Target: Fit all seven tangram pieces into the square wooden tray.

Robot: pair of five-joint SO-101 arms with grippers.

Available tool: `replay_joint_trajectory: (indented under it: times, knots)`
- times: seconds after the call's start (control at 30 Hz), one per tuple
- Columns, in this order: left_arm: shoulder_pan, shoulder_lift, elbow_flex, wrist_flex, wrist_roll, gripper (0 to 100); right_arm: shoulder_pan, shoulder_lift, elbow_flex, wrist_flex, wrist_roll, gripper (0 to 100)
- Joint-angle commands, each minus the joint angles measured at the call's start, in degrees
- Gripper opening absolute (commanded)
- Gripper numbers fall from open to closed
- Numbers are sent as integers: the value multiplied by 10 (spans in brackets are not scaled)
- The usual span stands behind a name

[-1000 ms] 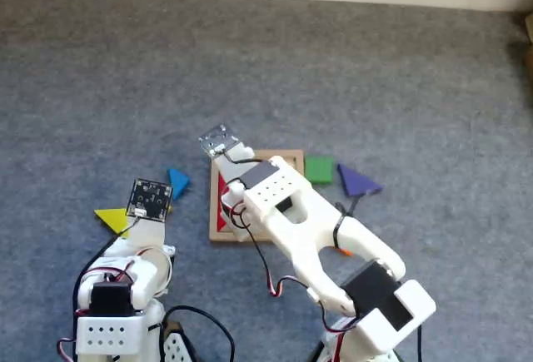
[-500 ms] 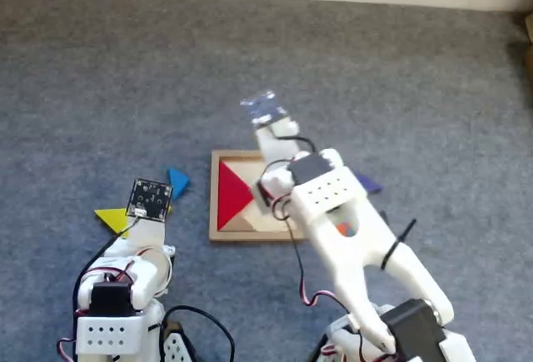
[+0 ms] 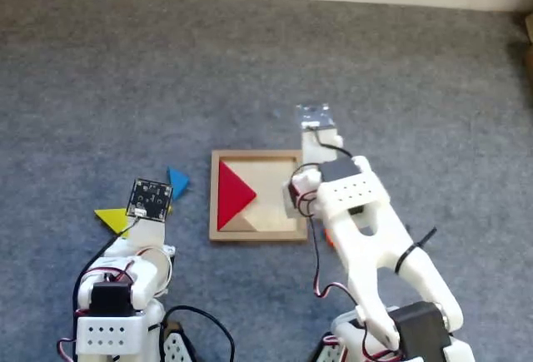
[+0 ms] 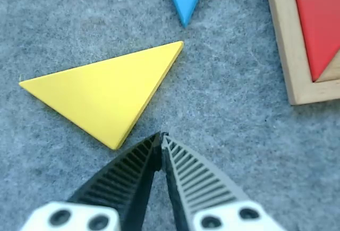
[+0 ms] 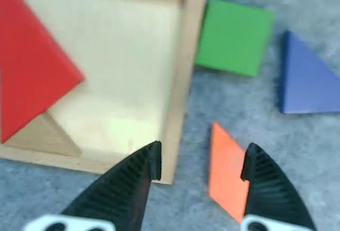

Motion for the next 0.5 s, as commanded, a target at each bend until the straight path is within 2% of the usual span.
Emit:
replay_joint_trajectory:
  times: [0.0, 0.1, 0.3, 0.47]
  knots:
    - [-7, -20, 13, 6, -6, 8, 38, -29, -7, 2, -7, 246]
    - [-7, -20, 13, 6, -6, 8, 39, -25, -7, -16, -7, 246]
    - [-7, -20, 13, 6, -6, 8, 40, -17, 2, -176, -11, 246]
    - [-7, -20, 13, 6, -6, 8, 40, 58, -8, -189, -33, 245]
